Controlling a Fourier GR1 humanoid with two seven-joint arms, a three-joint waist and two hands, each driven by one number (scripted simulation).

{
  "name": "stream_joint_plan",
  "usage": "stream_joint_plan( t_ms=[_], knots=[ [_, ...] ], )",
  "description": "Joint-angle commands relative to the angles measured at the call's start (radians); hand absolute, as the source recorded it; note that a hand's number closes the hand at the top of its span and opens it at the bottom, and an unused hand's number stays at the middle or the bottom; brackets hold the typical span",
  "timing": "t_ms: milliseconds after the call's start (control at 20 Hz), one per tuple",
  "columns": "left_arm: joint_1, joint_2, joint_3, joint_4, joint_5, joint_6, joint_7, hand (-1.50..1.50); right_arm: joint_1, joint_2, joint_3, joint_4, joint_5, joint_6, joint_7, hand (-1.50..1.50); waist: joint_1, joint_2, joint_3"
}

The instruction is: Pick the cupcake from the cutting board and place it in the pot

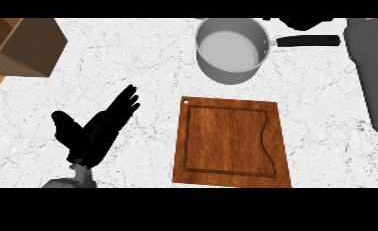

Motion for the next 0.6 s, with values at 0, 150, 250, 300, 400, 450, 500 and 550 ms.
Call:
stream_joint_plan(
  t_ms=[0,150,250,300,400,450,500,550],
  knots=[
    [-0.007,0.016,0.0,-0.007,0.019,-0.035,0.01,0.0,-0.1,0.062,0.013,0.231,0.062,-0.116,-0.095,1.5,0.026,0.009,0.0],
    [-0.008,0.013,0.011,0.016,0.019,-0.039,-0.019,0.0,-0.154,0.114,0.002,0.354,0.072,-0.17,-0.123,1.5,0.021,0.008,0.0],
    [-0.042,0.005,0.019,0.013,0.03,-0.027,0.01,0.0,-0.157,0.165,0.0,0.41,0.081,-0.242,-0.155,1.5,0.022,0.01,0.0],
    [-0.018,-0.032,-0.025,0.004,-0.023,0.018,0.001,0.0,-0.204,0.144,-0.034,0.461,0.053,-0.207,-0.166,1.5,0.024,0.009,0.0],
    [-0.06,-0.027,-0.022,0.022,-0.023,0.008,0.007,0.0,-0.179,0.156,-0.044,0.518,0.053,-0.25,-0.245,1.5,0.019,0.011,0.001],
    [-0.004,0.007,0.002,-0.049,0.023,-0.022,0.033,0.0,-0.22,0.159,-0.05,0.558,0.062,-0.256,-0.215,1.5,0.03,0.01,0.001],
    [-0.064,-0.032,-0.011,0.033,-0.009,0.01,0.011,0.0,-0.227,0.202,-0.032,0.585,0.083,-0.293,-0.204,1.5,0.032,0.016,0.0],
    [0.014,-0.004,-0.02,-0.063,0.014,-0.021,0.027,0.0,-0.213,0.19,-0.025,0.614,0.096,-0.288,-0.22,1.5,0.039,0.012,0.001]
  ],
)
